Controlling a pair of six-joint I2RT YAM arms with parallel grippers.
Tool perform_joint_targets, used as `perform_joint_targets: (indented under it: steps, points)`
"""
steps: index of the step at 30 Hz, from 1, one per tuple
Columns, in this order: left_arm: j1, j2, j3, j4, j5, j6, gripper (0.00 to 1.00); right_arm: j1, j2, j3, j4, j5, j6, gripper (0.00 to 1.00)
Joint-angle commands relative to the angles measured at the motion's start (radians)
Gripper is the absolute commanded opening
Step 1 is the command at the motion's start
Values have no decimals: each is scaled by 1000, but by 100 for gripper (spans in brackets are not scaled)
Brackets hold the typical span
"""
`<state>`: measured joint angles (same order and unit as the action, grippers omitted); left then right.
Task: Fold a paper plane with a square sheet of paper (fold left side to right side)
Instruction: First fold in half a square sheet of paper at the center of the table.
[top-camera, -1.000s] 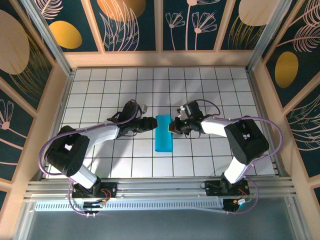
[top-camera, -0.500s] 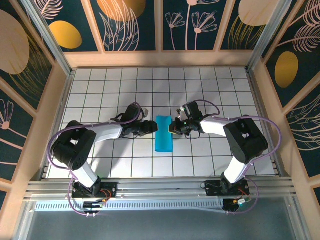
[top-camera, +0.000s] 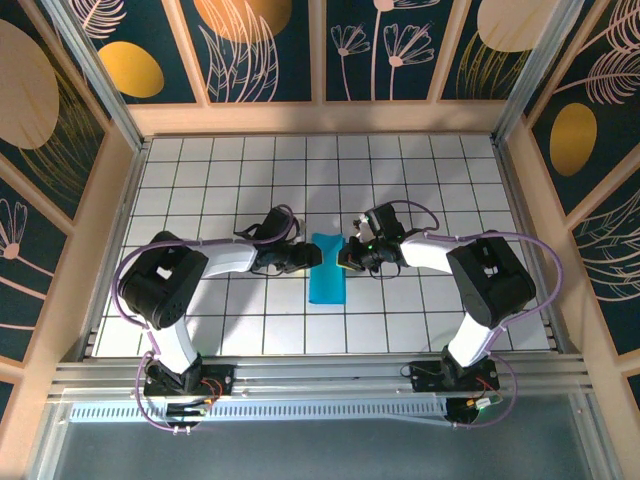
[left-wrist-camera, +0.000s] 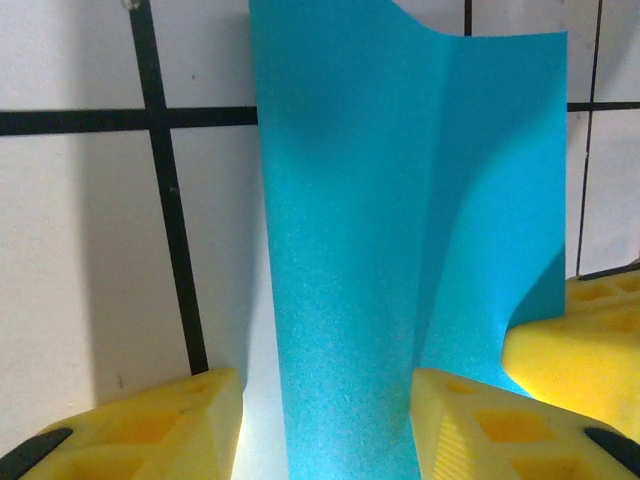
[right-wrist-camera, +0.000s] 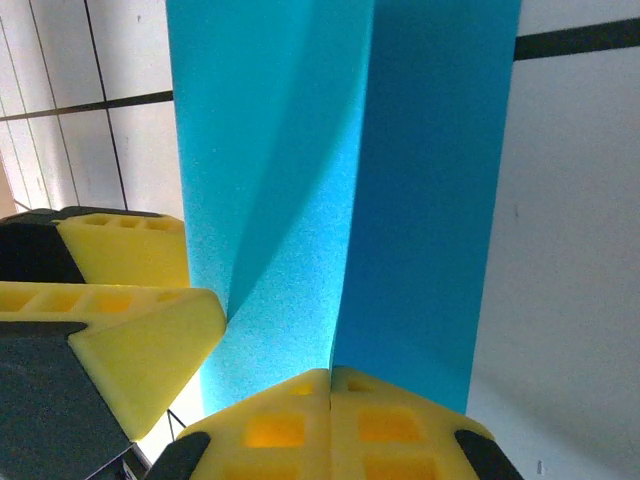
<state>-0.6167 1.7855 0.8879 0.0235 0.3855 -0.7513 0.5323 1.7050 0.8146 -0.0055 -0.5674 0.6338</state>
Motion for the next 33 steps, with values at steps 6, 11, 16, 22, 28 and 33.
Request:
perform_joint_targets:
  steps: [6, 11, 16, 22, 28, 33]
  points:
    - [-26, 53, 41, -80, -57, 16, 40, 9, 17, 31, -16, 21, -20, 8]
    - [-38, 70, 57, -116, -85, 18, 37, 9, -8, 38, -34, 37, -23, 20]
    - [-47, 77, 72, -145, -103, 24, 37, 1, -49, 58, -130, 101, -62, 30]
    - [-61, 90, 80, -180, -123, 35, 37, -53, -136, 51, -239, 205, -112, 37]
    - [-75, 114, 129, -219, -144, 42, 40, -117, -238, 10, -215, 218, -99, 40]
    - [-84, 136, 154, -259, -171, 33, 41, -142, -279, -9, -196, 218, -88, 41]
